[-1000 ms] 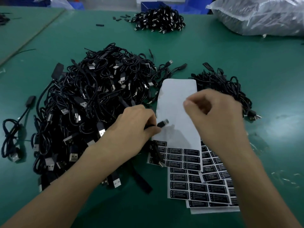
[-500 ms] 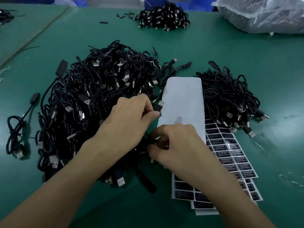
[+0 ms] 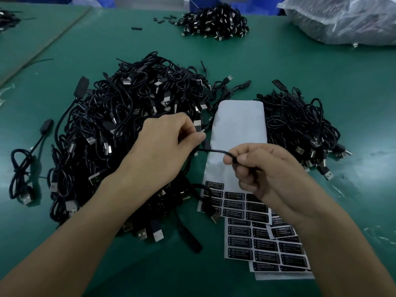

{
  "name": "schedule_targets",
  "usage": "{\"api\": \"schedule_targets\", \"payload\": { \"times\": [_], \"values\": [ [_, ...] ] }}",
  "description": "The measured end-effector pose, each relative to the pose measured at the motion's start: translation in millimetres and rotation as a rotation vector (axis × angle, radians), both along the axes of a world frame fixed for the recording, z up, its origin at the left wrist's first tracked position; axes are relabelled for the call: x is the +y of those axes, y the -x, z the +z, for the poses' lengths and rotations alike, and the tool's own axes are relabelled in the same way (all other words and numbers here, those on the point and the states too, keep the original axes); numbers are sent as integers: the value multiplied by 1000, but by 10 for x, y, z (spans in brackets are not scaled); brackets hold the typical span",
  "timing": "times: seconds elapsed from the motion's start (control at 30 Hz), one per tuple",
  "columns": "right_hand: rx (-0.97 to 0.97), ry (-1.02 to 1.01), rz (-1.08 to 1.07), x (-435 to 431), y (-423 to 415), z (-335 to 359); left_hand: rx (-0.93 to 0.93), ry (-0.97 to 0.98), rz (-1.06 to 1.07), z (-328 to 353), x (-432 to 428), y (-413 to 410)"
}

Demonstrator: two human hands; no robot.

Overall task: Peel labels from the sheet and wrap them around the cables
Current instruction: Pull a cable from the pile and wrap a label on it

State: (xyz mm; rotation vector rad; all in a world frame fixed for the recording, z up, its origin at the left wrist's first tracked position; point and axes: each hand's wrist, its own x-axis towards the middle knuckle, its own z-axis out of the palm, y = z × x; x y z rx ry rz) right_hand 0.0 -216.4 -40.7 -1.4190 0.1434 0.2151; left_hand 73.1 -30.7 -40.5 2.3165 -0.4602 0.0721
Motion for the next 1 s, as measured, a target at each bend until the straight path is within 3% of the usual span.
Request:
{"api": "schedule_targets", "payload": {
  "times": [0.17, 0.27, 0.5, 0.6, 0.73, 0.83, 1.0],
  "values": [
    [16, -291, -172, -106, -30, 11, -9, -28, -32, 29, -9, 50],
    [-43, -361, -247, -144, -35, 16, -7, -74, -27, 31, 1, 65],
    [-247, -607, -228, -241, -8, 68, -33, -525, -165, 2, -73, 104],
    [-284, -657, -238, -319, 22, 81, -85, -594, -139, -29, -98, 129],
    [-307, -620, -173, -404, 52, 67, -142, -572, -48, -81, -113, 175],
    [-340, -496, -58, -472, 66, 39, -165, -425, -36, -98, -96, 176],
    [-287, 26, 2, -475, 84, -28, -275, 13, -13, -25, -90, 133]
  ]
}}
